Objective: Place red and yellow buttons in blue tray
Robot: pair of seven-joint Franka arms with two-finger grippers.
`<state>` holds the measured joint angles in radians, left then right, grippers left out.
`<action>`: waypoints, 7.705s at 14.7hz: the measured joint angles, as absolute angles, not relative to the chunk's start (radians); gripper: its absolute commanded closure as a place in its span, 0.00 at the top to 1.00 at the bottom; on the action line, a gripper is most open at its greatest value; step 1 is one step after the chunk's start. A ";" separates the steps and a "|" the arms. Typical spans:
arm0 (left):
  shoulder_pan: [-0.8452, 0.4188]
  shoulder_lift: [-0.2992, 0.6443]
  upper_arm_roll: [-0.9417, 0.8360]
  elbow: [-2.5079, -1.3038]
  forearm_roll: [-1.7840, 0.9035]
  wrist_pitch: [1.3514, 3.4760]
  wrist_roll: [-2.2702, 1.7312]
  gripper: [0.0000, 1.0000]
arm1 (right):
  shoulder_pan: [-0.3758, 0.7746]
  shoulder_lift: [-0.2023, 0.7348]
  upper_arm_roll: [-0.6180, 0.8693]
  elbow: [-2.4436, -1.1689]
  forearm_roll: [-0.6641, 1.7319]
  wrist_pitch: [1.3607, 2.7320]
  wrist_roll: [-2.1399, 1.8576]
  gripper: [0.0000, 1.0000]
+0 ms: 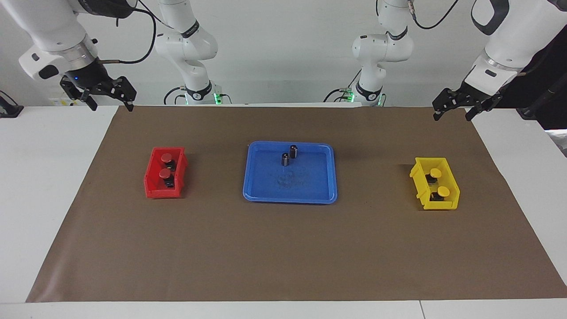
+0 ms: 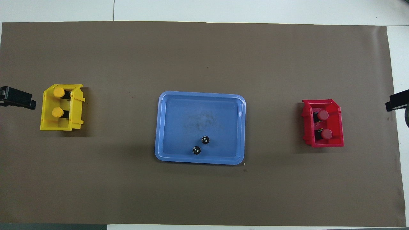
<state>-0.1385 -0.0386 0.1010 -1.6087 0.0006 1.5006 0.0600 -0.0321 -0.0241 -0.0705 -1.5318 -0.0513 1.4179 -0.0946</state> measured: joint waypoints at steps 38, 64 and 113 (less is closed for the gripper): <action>-0.138 -0.039 0.101 -1.609 0.001 1.497 0.059 1.00 | 0.002 0.042 -0.062 -2.199 -0.017 2.297 -0.095 0.61; -0.118 -0.048 0.104 -1.648 0.001 1.528 0.043 1.00 | 0.120 0.103 -0.057 -1.745 -0.017 1.833 0.011 0.14; -0.557 0.227 0.064 -1.740 -0.081 2.025 -0.600 0.01 | 0.001 -0.122 -0.078 -2.263 -0.060 2.133 -0.066 0.61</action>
<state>-0.5575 0.2271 0.0640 -1.7405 -0.0808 2.0255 -0.5999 0.0006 -0.1216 -0.0779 -2.2635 -0.0599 2.1333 -0.0661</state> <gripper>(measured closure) 0.586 0.361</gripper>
